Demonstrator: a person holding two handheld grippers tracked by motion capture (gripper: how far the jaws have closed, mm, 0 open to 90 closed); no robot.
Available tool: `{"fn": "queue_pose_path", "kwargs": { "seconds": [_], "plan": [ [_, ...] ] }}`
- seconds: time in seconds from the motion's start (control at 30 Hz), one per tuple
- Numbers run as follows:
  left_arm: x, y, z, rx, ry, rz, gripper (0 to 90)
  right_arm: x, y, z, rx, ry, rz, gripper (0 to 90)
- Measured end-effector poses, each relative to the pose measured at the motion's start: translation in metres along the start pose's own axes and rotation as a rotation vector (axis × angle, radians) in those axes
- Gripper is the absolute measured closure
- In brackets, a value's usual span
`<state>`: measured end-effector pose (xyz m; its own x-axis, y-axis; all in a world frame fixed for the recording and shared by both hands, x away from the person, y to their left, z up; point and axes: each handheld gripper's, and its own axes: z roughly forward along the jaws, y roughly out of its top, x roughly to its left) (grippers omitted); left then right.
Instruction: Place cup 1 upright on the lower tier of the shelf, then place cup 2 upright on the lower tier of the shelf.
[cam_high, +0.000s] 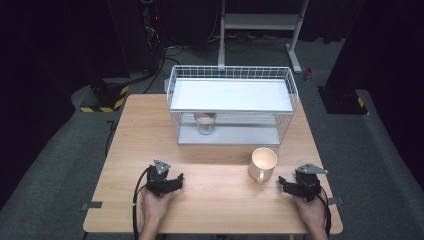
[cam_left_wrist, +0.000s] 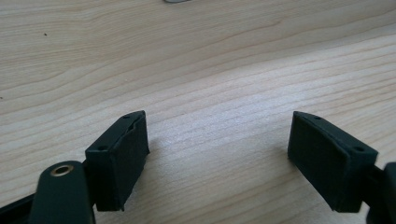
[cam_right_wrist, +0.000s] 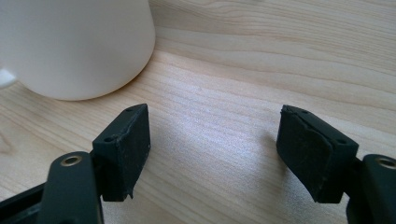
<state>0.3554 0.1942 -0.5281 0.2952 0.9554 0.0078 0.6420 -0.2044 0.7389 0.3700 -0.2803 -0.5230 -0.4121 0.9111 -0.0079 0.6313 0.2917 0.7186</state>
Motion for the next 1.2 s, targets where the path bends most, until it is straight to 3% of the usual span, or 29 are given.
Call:
{"fn": "queue_pose_path", "kwargs": {
  "seconds": [0.2, 0.53, 0.87, 1.2],
  "plan": [
    [0.000, 0.000, 0.001, 0.000, 0.009, -0.005, 20.4, 0.000, 0.000, 0.000, -0.001, -0.001, -0.003, 25.8],
    [-0.002, 0.000, 0.000, 0.001, 0.013, -0.011, 21.1, 0.003, -0.006, -0.006, -0.002, 0.010, 0.010, 16.1],
    [-0.002, 0.000, 0.000, 0.001, 0.013, -0.012, 21.4, 0.022, -0.017, -0.024, -0.073, 0.123, 0.040, 12.9],
    [-0.002, 0.000, 0.000, 0.000, 0.014, -0.012, 21.7, 0.039, -0.006, -0.034, -0.137, 0.159, 0.018, 12.3]
  ]
}}
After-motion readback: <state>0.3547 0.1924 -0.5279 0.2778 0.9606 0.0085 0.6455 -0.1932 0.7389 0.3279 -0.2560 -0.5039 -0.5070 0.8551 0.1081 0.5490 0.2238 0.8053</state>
